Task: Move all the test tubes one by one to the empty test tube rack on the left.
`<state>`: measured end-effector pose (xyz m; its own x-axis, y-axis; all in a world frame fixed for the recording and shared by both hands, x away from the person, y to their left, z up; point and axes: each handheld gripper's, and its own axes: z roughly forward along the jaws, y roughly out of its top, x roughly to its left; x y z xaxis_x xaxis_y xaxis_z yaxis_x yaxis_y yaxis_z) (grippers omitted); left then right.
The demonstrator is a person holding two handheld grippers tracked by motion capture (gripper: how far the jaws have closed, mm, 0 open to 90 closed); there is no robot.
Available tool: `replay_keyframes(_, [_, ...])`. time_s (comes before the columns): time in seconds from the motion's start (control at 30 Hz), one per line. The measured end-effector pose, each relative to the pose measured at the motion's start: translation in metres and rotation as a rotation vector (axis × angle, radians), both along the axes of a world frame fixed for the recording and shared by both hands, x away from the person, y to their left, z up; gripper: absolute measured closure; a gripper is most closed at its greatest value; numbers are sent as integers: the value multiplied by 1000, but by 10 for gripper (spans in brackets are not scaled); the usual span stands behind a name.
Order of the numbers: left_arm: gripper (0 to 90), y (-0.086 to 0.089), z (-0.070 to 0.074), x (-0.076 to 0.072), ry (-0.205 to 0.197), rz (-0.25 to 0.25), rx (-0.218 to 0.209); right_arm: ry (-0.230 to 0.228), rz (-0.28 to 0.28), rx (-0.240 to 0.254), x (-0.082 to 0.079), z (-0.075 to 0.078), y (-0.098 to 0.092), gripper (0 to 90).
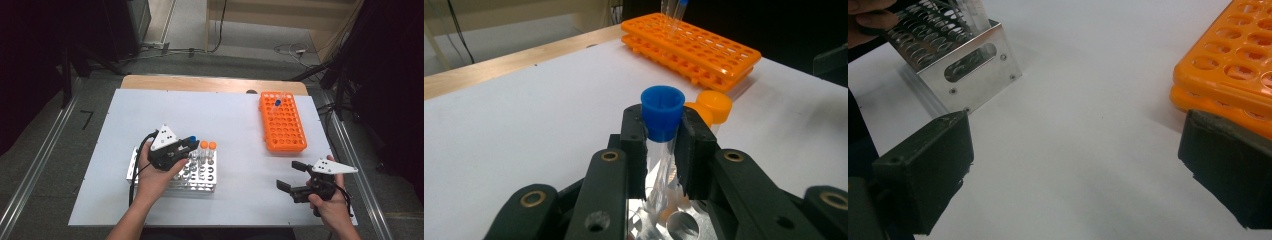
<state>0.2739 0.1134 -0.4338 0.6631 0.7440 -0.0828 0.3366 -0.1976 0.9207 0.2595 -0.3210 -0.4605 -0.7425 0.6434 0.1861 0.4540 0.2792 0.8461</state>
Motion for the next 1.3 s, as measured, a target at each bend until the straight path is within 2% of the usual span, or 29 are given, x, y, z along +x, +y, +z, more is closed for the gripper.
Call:
replay_keyframes(0.17, [738, 1, -3, 2, 45, -2, 1, -2, 1, -1, 0, 0, 0, 0])
replay_keyframes(0.3, [689, 2, -2, 3, 54, 7, -9, -6, 2, -1, 0, 0, 0, 0])
replay_keyframes(0.4, [645, 5, -1, 1, 61, 10, -34, -7, -1, 2, 0, 0, 0, 0])
replay_keyframes(0.53, [531, 12, 1, -3, 56, 16, -68, -16, -9, -1, -1, 1, 1, 15])
replay_keyframes(0.63, [456, 19, 4, -8, 60, 8, -113, -21, -16, -6, 1, 1, 2, 26])
replay_keyframes(0.77, [283, 22, 7, -17, 50, 2, -116, -29, -37, -11, 3, 2, 3, 32])
replay_keyframes(0.9, [142, 26, 6, -27, 48, -7, -127, -30, -53, 6, 9, 5, 2, 38])
replay_keyframes(0.97, [93, 28, 4, -32, 49, -12, -147, -31, -61, 8, 12, 7, 3, 38])
replay_keyframes(1.03, [31, 30, 2, -36, 48, -25, -145, -33, -68, 8, 16, 9, 4, 38])
replay_keyframes(1.17, [0, 35, -1, -45, 34, -37, -183, -43, -89, 4, 27, 13, 6, 38])
replay_keyframes(1.3, [0, 36, -1, -51, 22, -49, -192, -64, -100, 4, 38, 19, 8, 29])
